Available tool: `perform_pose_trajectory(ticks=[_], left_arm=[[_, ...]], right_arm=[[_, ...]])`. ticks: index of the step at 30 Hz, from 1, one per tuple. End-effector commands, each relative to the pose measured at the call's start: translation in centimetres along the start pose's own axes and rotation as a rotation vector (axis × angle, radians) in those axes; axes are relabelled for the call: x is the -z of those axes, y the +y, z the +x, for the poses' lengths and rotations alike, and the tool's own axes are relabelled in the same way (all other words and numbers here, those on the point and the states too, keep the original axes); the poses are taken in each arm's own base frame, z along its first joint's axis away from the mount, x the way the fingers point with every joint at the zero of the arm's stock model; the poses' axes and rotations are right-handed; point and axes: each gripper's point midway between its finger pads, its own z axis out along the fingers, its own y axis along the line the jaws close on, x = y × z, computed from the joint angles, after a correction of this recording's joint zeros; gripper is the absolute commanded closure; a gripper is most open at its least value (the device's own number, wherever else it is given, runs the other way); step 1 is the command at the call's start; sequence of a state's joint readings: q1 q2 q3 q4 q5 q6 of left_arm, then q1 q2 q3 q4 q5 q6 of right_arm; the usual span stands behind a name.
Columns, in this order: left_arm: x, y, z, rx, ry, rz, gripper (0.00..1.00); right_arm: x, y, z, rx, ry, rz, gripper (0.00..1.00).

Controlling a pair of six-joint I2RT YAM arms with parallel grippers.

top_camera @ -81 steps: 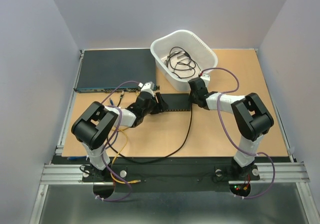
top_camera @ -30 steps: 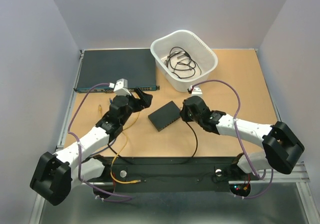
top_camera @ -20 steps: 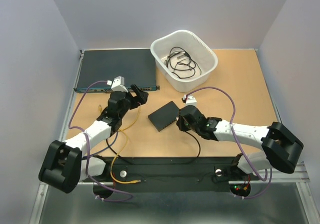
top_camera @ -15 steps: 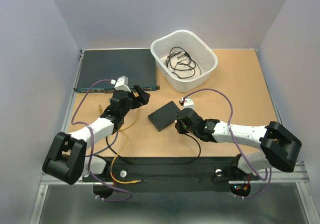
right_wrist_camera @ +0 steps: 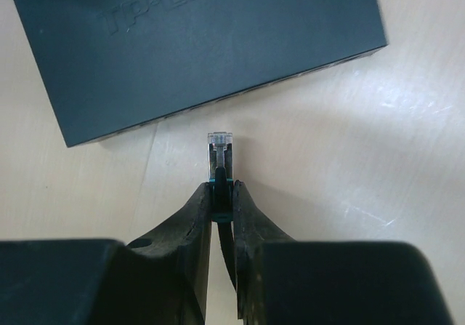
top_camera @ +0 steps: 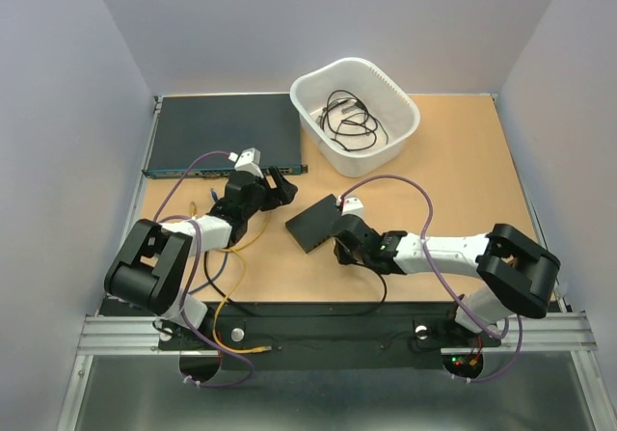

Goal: Insert the plug into the switch port

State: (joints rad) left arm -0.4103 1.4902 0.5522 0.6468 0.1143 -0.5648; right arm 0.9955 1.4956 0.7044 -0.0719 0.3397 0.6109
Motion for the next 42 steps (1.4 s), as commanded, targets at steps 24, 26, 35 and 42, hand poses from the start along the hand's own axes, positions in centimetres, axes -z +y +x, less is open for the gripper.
perform_pose_trajectory(ticks=[24,26,35,42], left_arm=[[-1.1,-2.2,0.5,0.019,0.003,0.109,0.17],[-1.1,-2.4,0.6,0.017,0.005,0.113,0.17],[-1.2,-2.7,0.7,0.006,0.006,0.117,0.18],[-1.4,-2.7,0.9,-0.001,0.011,0.117,0.18]], right_arm=[[0.2,3.8,3.2,0.051,0.050,-0.003,0.99],[0.2,3.9,3.1,0.057,0.048,-0.006,1.00],[0.0,4.2,3.5,0.080,0.061,-0.006,0.99],[-0.1,5.2,3.6,0.101,0.065,-0.021,1.00]])
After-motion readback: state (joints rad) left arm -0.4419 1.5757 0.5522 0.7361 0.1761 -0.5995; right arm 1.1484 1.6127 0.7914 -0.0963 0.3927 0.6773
